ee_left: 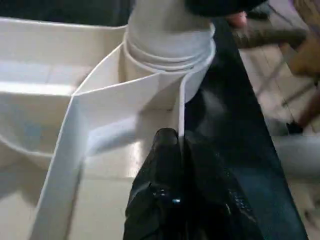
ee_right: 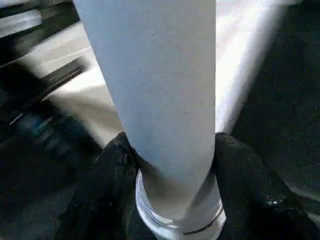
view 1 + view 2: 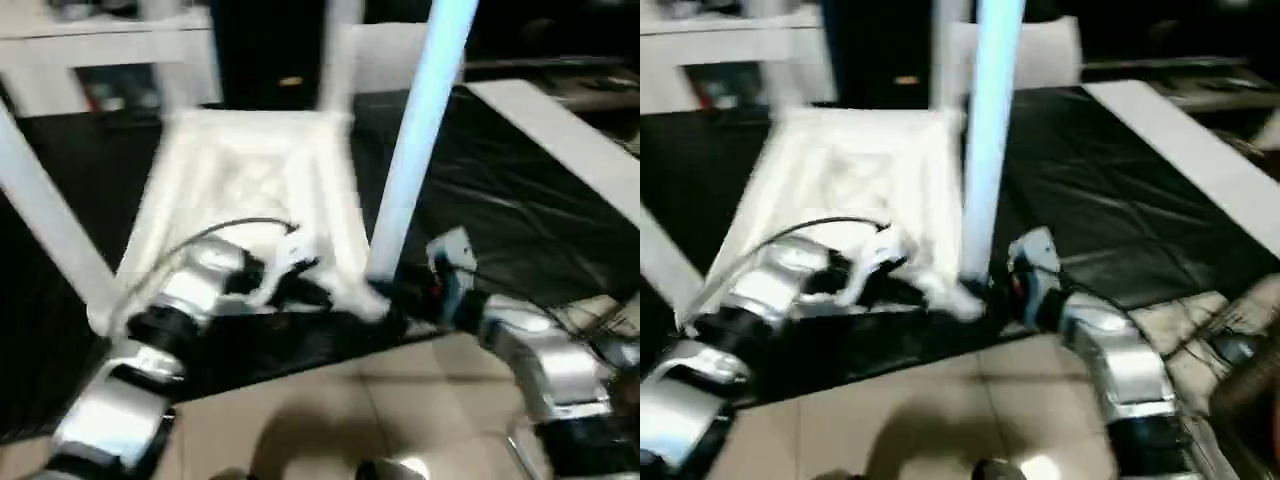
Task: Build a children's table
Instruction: Rotate leg to tighten
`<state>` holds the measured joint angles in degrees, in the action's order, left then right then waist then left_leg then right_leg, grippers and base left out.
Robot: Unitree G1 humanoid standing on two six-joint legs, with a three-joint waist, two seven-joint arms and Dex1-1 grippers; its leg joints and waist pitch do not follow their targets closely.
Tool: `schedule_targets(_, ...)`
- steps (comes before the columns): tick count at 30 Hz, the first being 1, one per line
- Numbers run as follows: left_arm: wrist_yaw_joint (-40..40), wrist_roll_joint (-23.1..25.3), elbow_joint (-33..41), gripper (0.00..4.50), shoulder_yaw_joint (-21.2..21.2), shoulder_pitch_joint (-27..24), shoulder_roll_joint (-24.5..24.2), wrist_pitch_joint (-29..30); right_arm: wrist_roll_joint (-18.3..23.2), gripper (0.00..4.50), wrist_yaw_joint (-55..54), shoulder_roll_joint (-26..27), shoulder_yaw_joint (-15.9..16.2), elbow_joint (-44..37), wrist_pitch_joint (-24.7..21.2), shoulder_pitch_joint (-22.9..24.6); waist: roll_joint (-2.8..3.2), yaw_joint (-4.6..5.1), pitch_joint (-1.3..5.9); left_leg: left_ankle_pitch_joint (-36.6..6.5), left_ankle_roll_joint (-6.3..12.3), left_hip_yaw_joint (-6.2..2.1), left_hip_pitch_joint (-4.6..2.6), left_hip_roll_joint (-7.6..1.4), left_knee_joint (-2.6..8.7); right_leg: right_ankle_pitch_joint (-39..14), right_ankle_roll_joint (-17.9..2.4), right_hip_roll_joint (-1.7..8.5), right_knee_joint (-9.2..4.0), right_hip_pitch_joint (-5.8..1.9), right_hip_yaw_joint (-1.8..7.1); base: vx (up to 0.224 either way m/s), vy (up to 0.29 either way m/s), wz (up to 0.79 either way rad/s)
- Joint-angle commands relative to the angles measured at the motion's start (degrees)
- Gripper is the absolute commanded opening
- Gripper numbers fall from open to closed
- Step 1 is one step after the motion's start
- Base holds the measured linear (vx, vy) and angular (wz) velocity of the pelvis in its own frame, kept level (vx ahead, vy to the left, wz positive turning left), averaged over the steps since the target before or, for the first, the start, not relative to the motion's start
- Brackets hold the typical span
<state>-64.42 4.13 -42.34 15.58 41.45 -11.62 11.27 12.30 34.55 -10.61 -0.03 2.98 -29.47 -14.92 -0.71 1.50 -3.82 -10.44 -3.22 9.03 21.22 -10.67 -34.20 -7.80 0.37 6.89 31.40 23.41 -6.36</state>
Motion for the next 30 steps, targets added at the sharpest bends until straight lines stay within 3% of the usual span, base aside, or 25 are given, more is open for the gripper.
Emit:
schedule_targets(1, 5.3, -2.6, 2.9, 0.0, 0.5, 1.3, 7.0, 1.3, 1.7, 1.95, -3.6, 7.2, 5.6, -0.2, -2.2, -2.2, 0.23, 0.78, 2.85, -30.2, -1.79, -1.76, -0.29, -1.64, 5.23, -39.8, -2.5, 1.82, -6.07, -2.56, -0.06, 0.0, 0.0, 0.0)
schedule_targets(3, 9.3, -2.4, 3.0, 0.0, -0.4, 1.7, 8.7, 2.5, 0.7, 1.95, -8.1, 10.2, 5.1, 0.9, -2.1, -3.0, 0.79, 2.06, 2.72, -34.2, -1.92, -2.17, -0.8, -1.93, 5.45, -38.5, -2.6, 1.83, -6.47, -2.76, -1.0, 0.0, 0.0, 0.0)
schedule_targets(5, 12.7, -2.1, 3.4, 0.0, -1.2, 1.7, 10.3, 3.7, -1.1, 1.95, -11.9, 13.0, 5.0, 2.0, -1.4, -3.7, 0.72, 3.12, 2.52, -35.7, -1.5, -2.22, -1.14, -1.75, 5.41, -38.5, -2.5, 1.99, -7.01, -2.81, -1.39, 0.0, 0.0, 0.0)
schedule_targets(6, 13.6, -2.0, 3.8, 0.0, -1.5, 1.7, 10.8, 4.2, -1.2, 1.95, -12.6, 14.1, 4.9, 2.1, -0.9, -3.8, 0.79, 3.65, 2.38, -36.2, -1.42, -2.05, -1.7, -1.56, 5.17, -39.7, -2.6, 2.17, -7.4, -2.22, -1.7, 0.0, 0.0, 0.0)
schedule_targets(8, 14.1, -1.7, 4.3, 0.0, -1.6, 1.5, 11.1, 4.4, -0.9, 1.95, -12.8, 14.9, 4.9, 1.8, -0.3, -3.6, 1.23, 4.33, 2.2, -37.3, -1.64, -2.43, -1.42, -1.92, 5.48, -39.1, -2.1, 2.45, -7.3, -3.06, -2.31, 0.0, 0.0, 0.0)
schedule_targets(9, 14.1, -1.7, 4.3, 0.0, -1.6, 1.5, 11.1, 4.4, -0.9, 2.3, -12.8, 14.9, 4.9, 1.8, -0.3, -3.6, 1.34, 4.33, 2.38, -37.3, -1.7, -2.55, -1.26, -2.02, 5.6, -38.1, -2.1, 2.57, -7.07, -3.41, -2.16, 0.0, 0.0, 0.0)
schedule_targets(11, 13.0, -1.5, 5.0, 0.0, -1.3, 1.1, 10.2, 4.1, 0.1, 2.3, -11.9, 14.2, 3.8, 0.4, 0.8, -2.8, 1.27, 4.27, 2.47, -36.1, -1.63, -2.37, -1.25, -1.77, 5.67, -36.7, -3.1, 2.8, -6.83, -2.94, -1.32, 0.0, 0.0, 0.0)
schedule_targets(12, 11.5, -1.2, 5.6, 0.0, -0.7, 0.6, 9.0, 3.2, 0.3, 2.53, -11.5, 13.3, 2.8, -0.3, 1.0, -2.4, 1.09, 4.4, 2.54, -34.6, -1.31, -2.2, -1.07, -1.56, 5.53, -36.7, -3.8, 2.98, -6.82, -2.86, -1.02, 0.0, 0.0, 0.0)
schedule_targets(14, 10.6, -1.2, 5.9, 0.0, -0.5, 0.4, 8.2, 3.0, 0.1, 2.72, -10.7, 12.2, 2.6, -0.5, 1.7, -2.1, 1.15, 4.25, 2.85, -31.5, -0.76, -2.14, -0.38, -1.73, 5.73, -33.9, -5.2, 3.1, -6.16, -3.21, -0.34, 0.0, 0.0, 0.0)
schedule_targets(17, 5.8, -1.7, 7.0, 0.0, 0.2, -0.7, 4.8, 1.9, -1.0, 2.94, -5.7, 6.3, 2.5, -1.5, 4.6, -0.5, 0.98, 3.67, 3.5, -25.6, 0.78, -1.63, 0.3, -2.01, 5.7, -24.7, -8.9, 2.88, -4.85, -3.54, 0.72, 0.0, 0.0, 0.0)
schedule_targets(18, 4.1, -1.5, 7.2, 0.0, 0.6, -1.0, 3.7, 1.0, -0.8, 3.06, -3.9, 4.7, 1.9, -1.7, 5.2, 0.0, 0.92, 3.14, 3.96, -21.6, 1.93, -1.38, 0.71, -2.05, 5.52, -19.4, -10.6, 2.69, -4.03, -3.86, 1.08, 0.0, 0.0, 0.0)
schedule_targets(19, 3.6, -1.4, 7.2, 0.0, 0.7, -1.2, 3.2, 0.6, -0.7, 3.16, -3.2, 4.1, 1.7, -1.7, 5.4, 0.2, 0.46, 2.76, 4.18, -17.4, 3.83, -0.92, 1.14, -1.84, 5.09, -14.6, -12.1, 2.56, -3.23, -3.79, 1.64, 0.0, 0.0, 0.0)
schedule_targets(20, 3.4, -1.3, 7.2, 0.0, 0.7, -1.2, 3.1, 0.5, -0.7, 3.22, -2.9, 3.9, 1.6, -1.7, 5.5, 0.2, 0.2, 2.55, 4.13, -16.2, 4.8, -0.67, 1.39, -1.62, 4.97, -14.2, -12.4, 2.43, -3.05, -3.71, 1.82, 0.0, 0.0, 0.0)
schedule_targets(21, 0.3, -1.2, 6.6, 0.0, 1.1, -1.4, 1.1, -2.3, -0.2, 3.37, 1.5, 0.3, 1.5, -2.2, 6.4, 1.1, -0.04, 1.25, 3.79, -16.3, 6.21, -0.13, 0.65, -1.37, 4.49, -20.2, -12.1, 2.68, -3.7, -2.98, 2.3, 0.0, 0.0, 0.0)
schedule_targets(23, -0.8, -1.2, 6.4, 0.0, 1.2, -1.4, 0.5, -2.7, 0.1, 3.45, 3.2, -1.0, 1.6, -2.4, 6.7, 1.3, 0.1, 0.57, 3.9, -14.5, 6.49, -0.09, 0.97, -1.57, 4.45, -20.9, -11.8, 2.66, -3.33, -3.21, 2.47, 0.015, -0.027, 0.01)
schedule_targets(27, -8.9, -1.3, 5.7, 0.0, 3.2, -1.5, -3.1, -7.1, 2.3, 3.83, 12.4, -7.3, 1.7, -2.6, 7.6, 1.4, 0.42, -1.52, 4.13, -10.3, 6.53, 0.27, 0.53, -2.1, 4.18, -16.1, -13.0, 2.23, -2.31, -2.92, 2.66, 0.01, -0.026, 0.0)
schedule_targets(29, -10.9, -1.3, 5.5, 0.0, 3.9, -1.5, -4.1, -8.0, 2.7, 3.98, 14.7, -8.8, 2.0, -2.5, 7.8, 1.2, 0.62, -2.19, 4.17, -10.1, 6.34, 0.34, 0.26, -2.23, 4.18, -14.4, -13.4, 1.95, -2.07, -2.83, 2.64, 0.0, 0.0, 0.0)
schedule_targets(30, -12.7, -1.2, 5.2, 0.0, 4.5, -1.3, -4.9, -8.9, 2.8, 3.98, 16.8, -10.1, 2.3, -2.3, 8.3, 0.9, 0.41, -2.28, 4.07, -10.1, 6.17, 0.44, 0.28, -2.28, 4.27, -13.7, -13.8, 1.88, -1.94, -2.91, 2.72, 0.0, 0.0, 0.0)
